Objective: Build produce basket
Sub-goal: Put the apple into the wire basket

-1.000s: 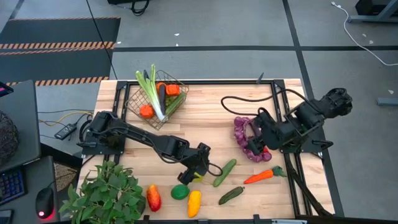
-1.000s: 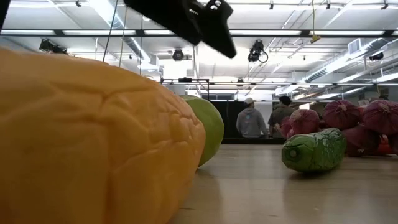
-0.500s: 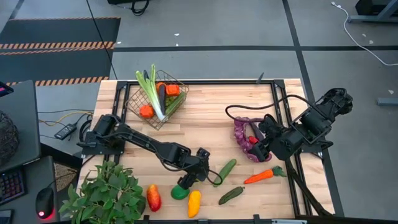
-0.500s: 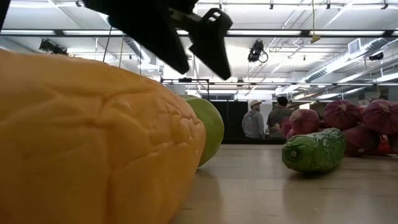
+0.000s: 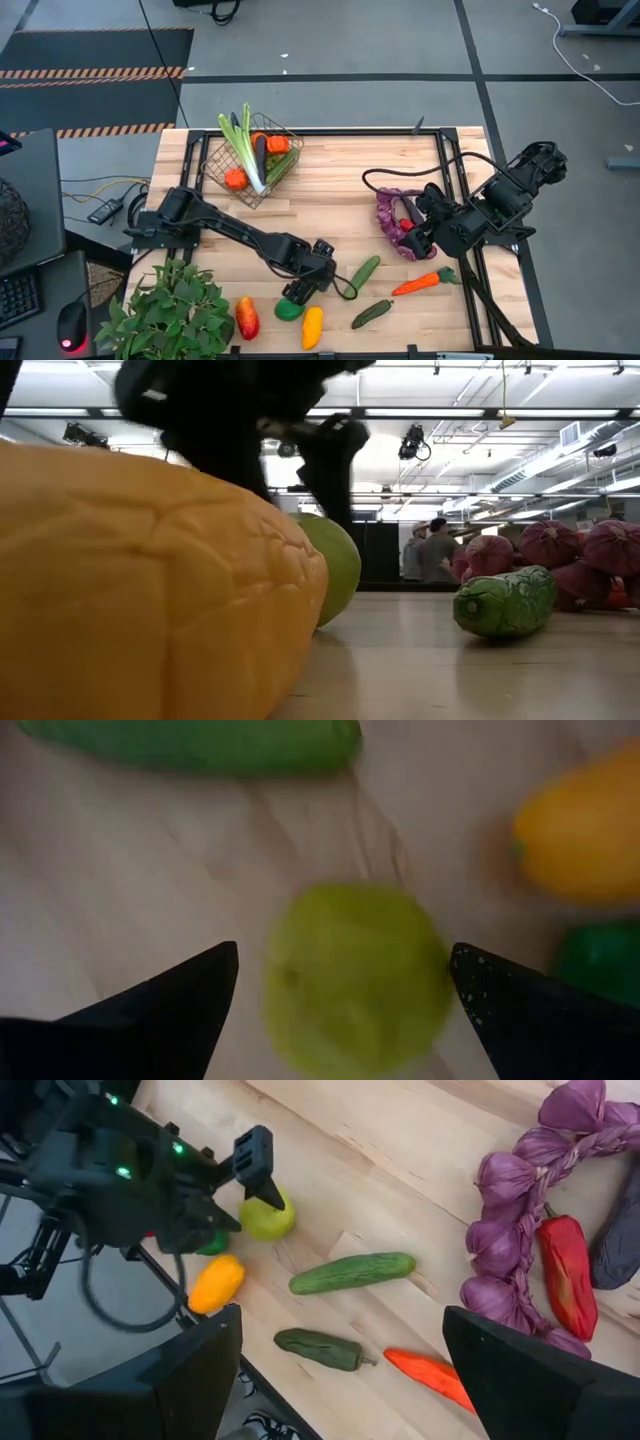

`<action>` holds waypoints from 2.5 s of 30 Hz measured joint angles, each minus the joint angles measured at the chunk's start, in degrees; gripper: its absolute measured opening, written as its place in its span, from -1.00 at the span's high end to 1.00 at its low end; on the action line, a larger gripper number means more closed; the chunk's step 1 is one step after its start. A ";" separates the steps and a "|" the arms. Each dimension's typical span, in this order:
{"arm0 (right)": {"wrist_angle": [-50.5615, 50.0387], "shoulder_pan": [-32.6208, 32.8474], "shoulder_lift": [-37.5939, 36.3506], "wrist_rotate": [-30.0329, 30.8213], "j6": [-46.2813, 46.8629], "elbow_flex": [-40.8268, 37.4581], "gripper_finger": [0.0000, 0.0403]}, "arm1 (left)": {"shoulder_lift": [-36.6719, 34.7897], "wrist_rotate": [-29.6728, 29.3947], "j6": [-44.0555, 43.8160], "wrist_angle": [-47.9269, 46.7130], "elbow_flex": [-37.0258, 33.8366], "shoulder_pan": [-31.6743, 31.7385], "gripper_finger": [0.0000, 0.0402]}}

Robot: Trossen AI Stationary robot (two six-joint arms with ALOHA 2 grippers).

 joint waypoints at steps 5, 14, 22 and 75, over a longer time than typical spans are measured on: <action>-0.12 0.00 -0.02 0.02 -0.12 0.00 -0.73 | 1.47 0.13 -0.03 -2.08 -0.08 0.36 -0.86; -0.16 0.00 -0.02 0.01 -0.16 -0.02 -0.73 | 3.40 0.22 -0.03 -3.47 -0.04 0.53 -0.86; -0.16 0.00 -0.01 0.88 -0.31 -0.02 -0.73 | 3.51 -2.75 -0.09 -8.67 -0.02 1.63 -0.68; -0.42 -0.02 -0.01 7.89 -1.60 -0.02 -0.73 | -27.24 -23.86 -18.32 -29.85 0.09 47.06 -0.44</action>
